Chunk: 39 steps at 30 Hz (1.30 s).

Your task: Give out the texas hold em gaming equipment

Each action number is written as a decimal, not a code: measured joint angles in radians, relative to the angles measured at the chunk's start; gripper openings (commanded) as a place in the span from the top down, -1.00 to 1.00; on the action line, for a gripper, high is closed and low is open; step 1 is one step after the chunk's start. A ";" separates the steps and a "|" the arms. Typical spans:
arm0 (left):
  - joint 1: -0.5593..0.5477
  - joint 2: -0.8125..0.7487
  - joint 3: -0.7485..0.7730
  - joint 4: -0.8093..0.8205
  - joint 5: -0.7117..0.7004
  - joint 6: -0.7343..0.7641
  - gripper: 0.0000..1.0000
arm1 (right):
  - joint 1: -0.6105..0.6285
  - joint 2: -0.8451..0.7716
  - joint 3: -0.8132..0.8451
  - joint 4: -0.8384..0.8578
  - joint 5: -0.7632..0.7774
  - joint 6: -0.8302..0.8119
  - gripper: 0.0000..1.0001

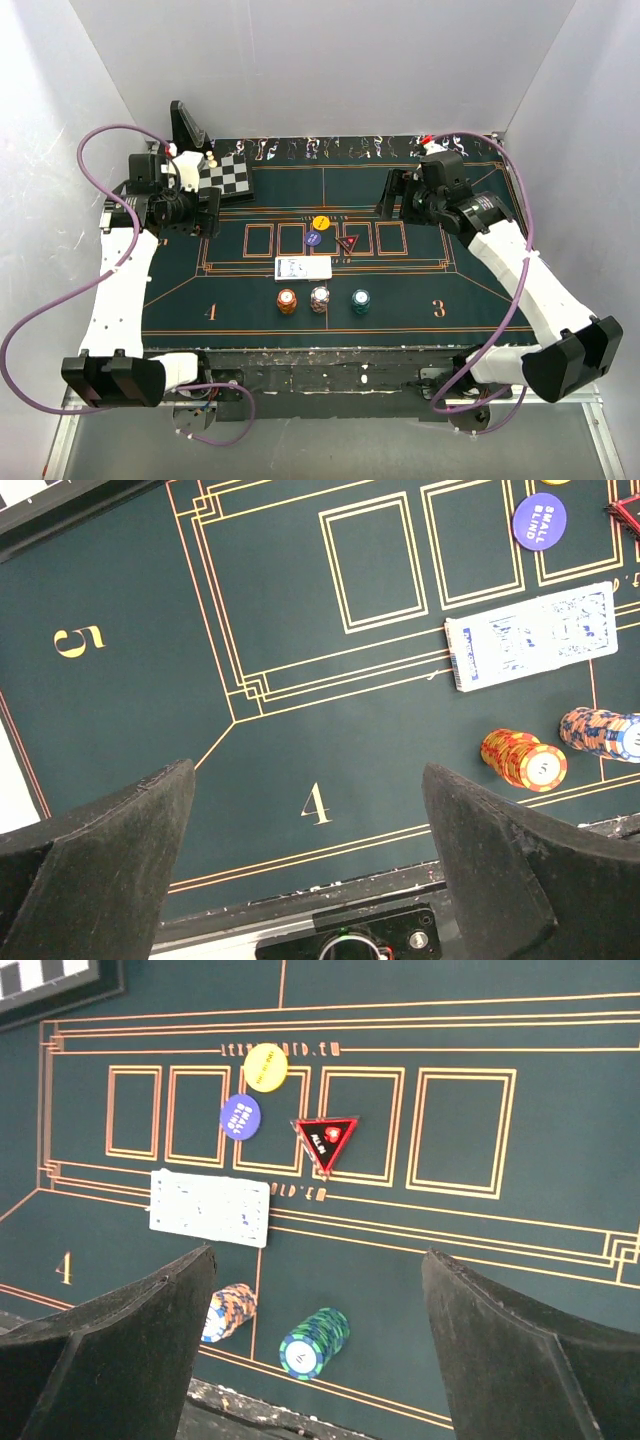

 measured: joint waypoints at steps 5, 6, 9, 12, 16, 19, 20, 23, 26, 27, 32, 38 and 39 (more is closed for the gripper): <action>0.000 -0.030 -0.034 0.023 0.008 0.001 -0.96 | -0.008 0.051 0.003 0.035 -0.063 0.015 -0.78; 0.000 -0.030 -0.034 0.029 0.011 0.002 -0.96 | -0.006 0.084 0.012 0.035 -0.077 0.018 -0.79; 0.000 -0.023 -0.034 0.037 0.029 0.006 -0.96 | 0.021 0.194 0.053 0.028 -0.076 0.023 -0.80; 0.000 -0.003 -0.034 0.050 0.052 0.006 -0.96 | 0.082 0.297 0.126 0.005 -0.053 0.025 -0.80; 0.000 0.050 -0.034 0.066 0.080 -0.010 -0.96 | 0.161 0.423 0.275 -0.030 -0.014 0.023 -0.76; 0.000 0.111 -0.030 0.071 0.100 -0.028 -0.96 | 0.208 0.500 0.356 -0.029 0.006 0.023 -0.72; 0.000 0.124 -0.029 0.072 0.103 -0.034 -0.96 | 0.223 0.523 0.371 -0.029 0.010 0.023 -0.70; 0.000 0.151 -0.028 0.078 0.105 -0.050 -0.96 | 0.248 0.593 0.399 -0.028 0.010 0.027 -0.68; 0.000 0.153 -0.027 0.080 0.106 -0.060 -0.96 | 0.259 0.679 0.423 -0.026 0.010 0.034 -0.65; 0.000 0.153 -0.026 0.082 0.105 -0.062 -0.96 | 0.262 0.710 0.432 -0.026 0.010 0.038 -0.65; 0.000 0.153 -0.023 0.086 0.105 -0.069 -0.96 | 0.274 0.834 0.464 -0.026 0.011 0.052 -0.63; 0.000 0.153 -0.023 0.085 0.101 -0.076 -0.96 | 0.284 0.896 0.498 -0.025 0.013 0.062 -0.60; 0.000 0.153 -0.022 0.084 0.100 -0.077 -0.96 | 0.286 0.902 0.507 -0.024 0.013 0.063 -0.60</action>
